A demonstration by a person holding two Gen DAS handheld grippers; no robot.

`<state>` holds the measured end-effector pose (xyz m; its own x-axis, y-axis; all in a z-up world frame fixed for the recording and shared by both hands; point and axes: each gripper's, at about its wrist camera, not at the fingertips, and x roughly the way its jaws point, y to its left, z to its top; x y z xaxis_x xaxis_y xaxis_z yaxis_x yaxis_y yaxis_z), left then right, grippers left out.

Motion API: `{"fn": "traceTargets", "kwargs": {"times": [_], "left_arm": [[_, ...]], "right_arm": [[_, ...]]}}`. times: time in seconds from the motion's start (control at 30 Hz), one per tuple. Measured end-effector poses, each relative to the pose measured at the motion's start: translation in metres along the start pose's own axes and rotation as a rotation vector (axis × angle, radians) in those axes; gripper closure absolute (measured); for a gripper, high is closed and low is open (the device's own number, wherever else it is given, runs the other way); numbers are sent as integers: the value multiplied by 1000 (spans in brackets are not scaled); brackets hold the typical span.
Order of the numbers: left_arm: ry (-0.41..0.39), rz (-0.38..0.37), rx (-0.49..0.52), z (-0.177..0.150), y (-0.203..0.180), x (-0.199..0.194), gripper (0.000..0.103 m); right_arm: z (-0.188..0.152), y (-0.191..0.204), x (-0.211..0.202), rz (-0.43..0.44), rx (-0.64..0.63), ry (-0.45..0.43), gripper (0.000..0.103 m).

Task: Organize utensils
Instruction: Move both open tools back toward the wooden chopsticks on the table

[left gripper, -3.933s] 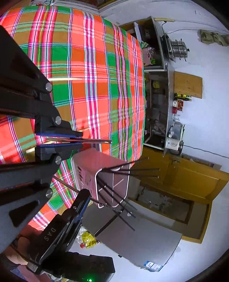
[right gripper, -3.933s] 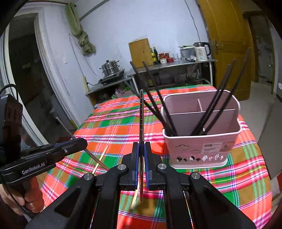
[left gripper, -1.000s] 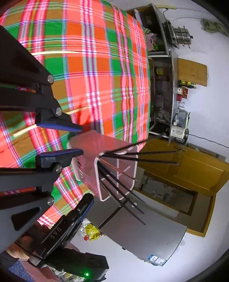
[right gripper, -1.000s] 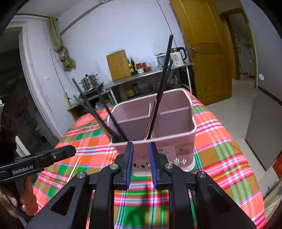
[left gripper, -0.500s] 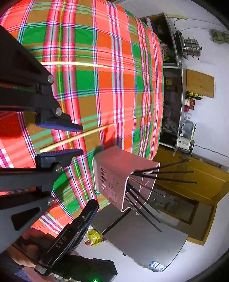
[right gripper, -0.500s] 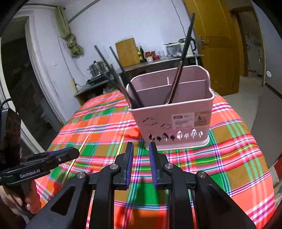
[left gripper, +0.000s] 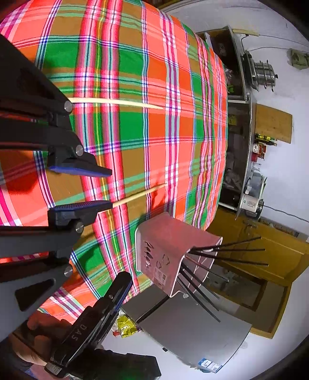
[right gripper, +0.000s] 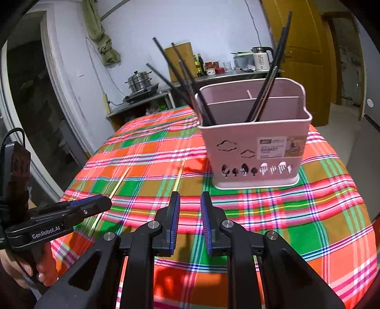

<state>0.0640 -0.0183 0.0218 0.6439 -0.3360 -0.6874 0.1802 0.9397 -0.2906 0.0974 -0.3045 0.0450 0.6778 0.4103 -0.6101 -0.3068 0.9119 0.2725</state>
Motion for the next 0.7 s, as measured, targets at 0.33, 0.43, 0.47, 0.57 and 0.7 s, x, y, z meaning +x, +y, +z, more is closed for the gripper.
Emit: {"fn": "traceTargets", "kwargs": {"times": [0.33, 0.43, 0.47, 0.57, 0.7], "left_arm": [[16, 43, -31, -8, 22, 4, 82], [17, 57, -48, -10, 32, 5, 78], [17, 62, -53, -10, 35, 4, 78], [17, 76, -69, -11, 45, 4, 78], [16, 97, -85, -11, 56, 5, 77]], "right_arm": [[-7, 14, 19, 23, -20, 47, 85], [-10, 19, 25, 28, -25, 65, 85], [-10, 20, 28, 30, -27, 72, 85], [-12, 25, 36, 36, -30, 89, 85], [-15, 30, 44, 44, -38, 112, 85]]}}
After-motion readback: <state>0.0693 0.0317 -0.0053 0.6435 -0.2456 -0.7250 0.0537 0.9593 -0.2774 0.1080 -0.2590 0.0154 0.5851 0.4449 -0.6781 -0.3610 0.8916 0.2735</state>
